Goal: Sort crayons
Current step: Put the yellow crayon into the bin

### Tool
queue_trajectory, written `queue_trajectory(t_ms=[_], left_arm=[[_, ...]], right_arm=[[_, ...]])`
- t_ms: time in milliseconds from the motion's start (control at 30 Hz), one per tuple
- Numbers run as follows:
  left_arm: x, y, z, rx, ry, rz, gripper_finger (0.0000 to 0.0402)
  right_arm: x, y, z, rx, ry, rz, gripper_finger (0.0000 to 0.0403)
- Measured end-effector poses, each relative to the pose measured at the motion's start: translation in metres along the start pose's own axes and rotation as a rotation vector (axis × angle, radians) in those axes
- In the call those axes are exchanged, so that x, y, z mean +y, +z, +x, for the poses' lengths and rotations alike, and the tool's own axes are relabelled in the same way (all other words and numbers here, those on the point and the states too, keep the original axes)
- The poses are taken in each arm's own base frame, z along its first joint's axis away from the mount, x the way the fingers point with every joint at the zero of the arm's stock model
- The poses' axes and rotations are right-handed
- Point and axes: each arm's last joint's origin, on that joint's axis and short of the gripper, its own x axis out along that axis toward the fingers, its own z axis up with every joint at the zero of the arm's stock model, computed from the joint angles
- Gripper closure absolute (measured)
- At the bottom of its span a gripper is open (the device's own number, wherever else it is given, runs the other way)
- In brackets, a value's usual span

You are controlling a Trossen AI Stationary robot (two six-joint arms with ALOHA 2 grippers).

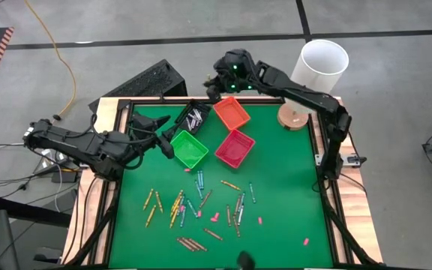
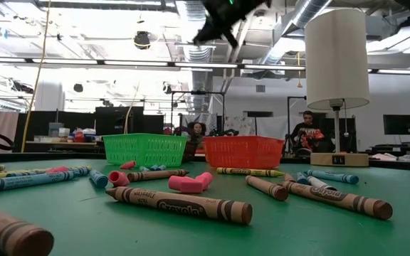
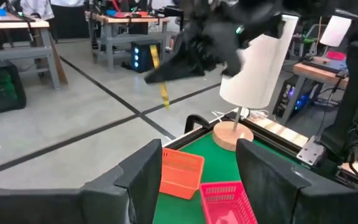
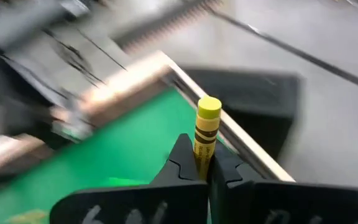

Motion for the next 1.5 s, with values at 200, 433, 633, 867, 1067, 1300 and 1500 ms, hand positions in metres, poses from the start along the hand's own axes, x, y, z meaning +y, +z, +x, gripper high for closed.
queue_trajectory(t_ms=[200,433,633,867,1067,1300,1500], left_arm=[[0.001,0.001,0.000,-0.003,0.007,-0.004,0.0207],[0.001,0.001,0.000,-0.001,-0.002,-0.013,0.0207],[0.001,-0.001,0.000,0.009,-0.002,-0.027,0.0207],[0.003,-0.006,0.000,0.042,0.013,-0.043,0.0207],[0.003,-0.011,0.000,0.080,-0.016,-0.025,0.0207],[0.011,-0.030,-0.004,0.274,-0.062,-0.059,0.0207],[0.022,-0.058,-0.013,0.654,-0.056,-0.179,0.0207]], right_arm=[[-0.044,-0.023,0.020,0.213,-0.169,0.040,0.0402],[-0.079,-0.067,0.073,0.449,-0.244,0.082,0.0402],[-0.095,-0.104,0.105,0.627,-0.275,0.106,0.0402],[-0.103,-0.128,0.123,0.732,-0.292,0.111,0.0389],[-0.104,-0.128,0.124,0.723,-0.297,0.104,0.0323],[-0.098,-0.113,0.114,0.687,-0.280,0.073,0.0265],[-0.086,-0.086,0.094,0.650,-0.256,0.022,0.0254]])
